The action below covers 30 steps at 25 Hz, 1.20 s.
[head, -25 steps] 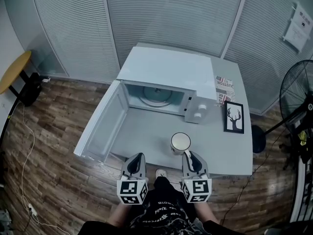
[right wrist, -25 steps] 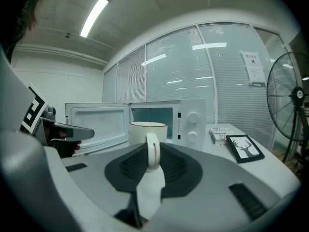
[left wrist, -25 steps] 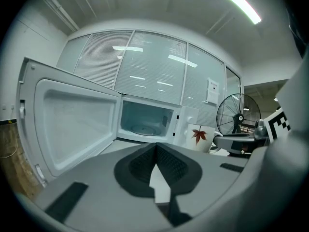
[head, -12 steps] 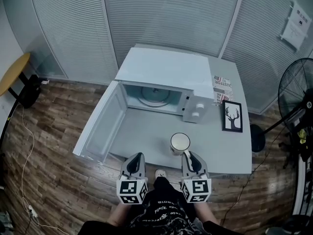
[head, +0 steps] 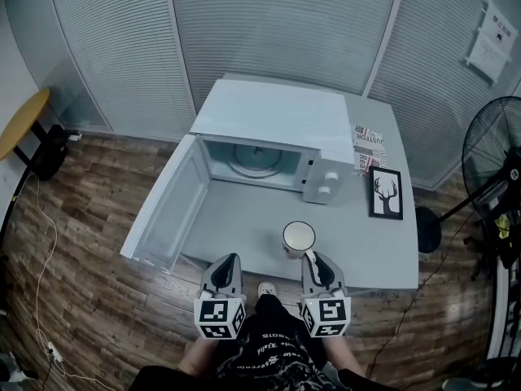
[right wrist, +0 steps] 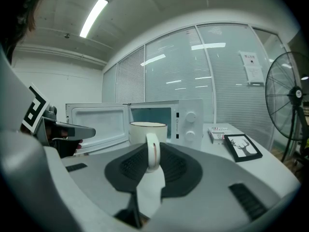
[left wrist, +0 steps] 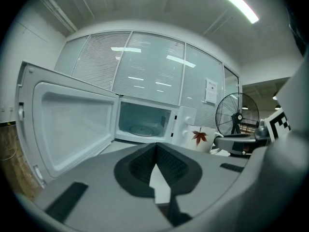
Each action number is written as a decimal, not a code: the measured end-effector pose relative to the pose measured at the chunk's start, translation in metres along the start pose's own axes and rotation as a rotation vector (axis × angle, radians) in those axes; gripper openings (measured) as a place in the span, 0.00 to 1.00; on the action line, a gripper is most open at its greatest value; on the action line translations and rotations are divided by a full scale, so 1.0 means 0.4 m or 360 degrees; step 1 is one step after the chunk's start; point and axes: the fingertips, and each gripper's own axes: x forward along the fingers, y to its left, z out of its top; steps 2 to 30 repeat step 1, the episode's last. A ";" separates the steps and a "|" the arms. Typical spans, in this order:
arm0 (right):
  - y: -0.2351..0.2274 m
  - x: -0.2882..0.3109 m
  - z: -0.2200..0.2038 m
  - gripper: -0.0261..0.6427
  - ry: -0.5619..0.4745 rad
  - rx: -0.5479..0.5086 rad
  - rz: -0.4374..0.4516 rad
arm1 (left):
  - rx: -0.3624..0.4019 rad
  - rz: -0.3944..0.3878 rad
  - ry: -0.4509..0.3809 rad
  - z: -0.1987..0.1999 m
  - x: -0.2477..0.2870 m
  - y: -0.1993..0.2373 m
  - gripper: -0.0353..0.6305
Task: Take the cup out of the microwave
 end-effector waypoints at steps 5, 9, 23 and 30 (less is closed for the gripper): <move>0.000 -0.001 0.000 0.13 0.0001 0.0000 0.0000 | 0.0002 -0.0002 0.0000 0.001 0.000 -0.002 0.06; 0.000 -0.001 0.000 0.13 0.0001 0.0000 0.0000 | 0.0002 -0.0002 0.0000 0.001 0.000 -0.002 0.06; 0.000 -0.001 0.000 0.13 0.0001 0.0000 0.0000 | 0.0002 -0.0002 0.0000 0.001 0.000 -0.002 0.06; 0.000 -0.001 0.000 0.13 0.0001 0.0000 0.0000 | 0.0002 -0.0002 0.0000 0.001 0.000 -0.002 0.06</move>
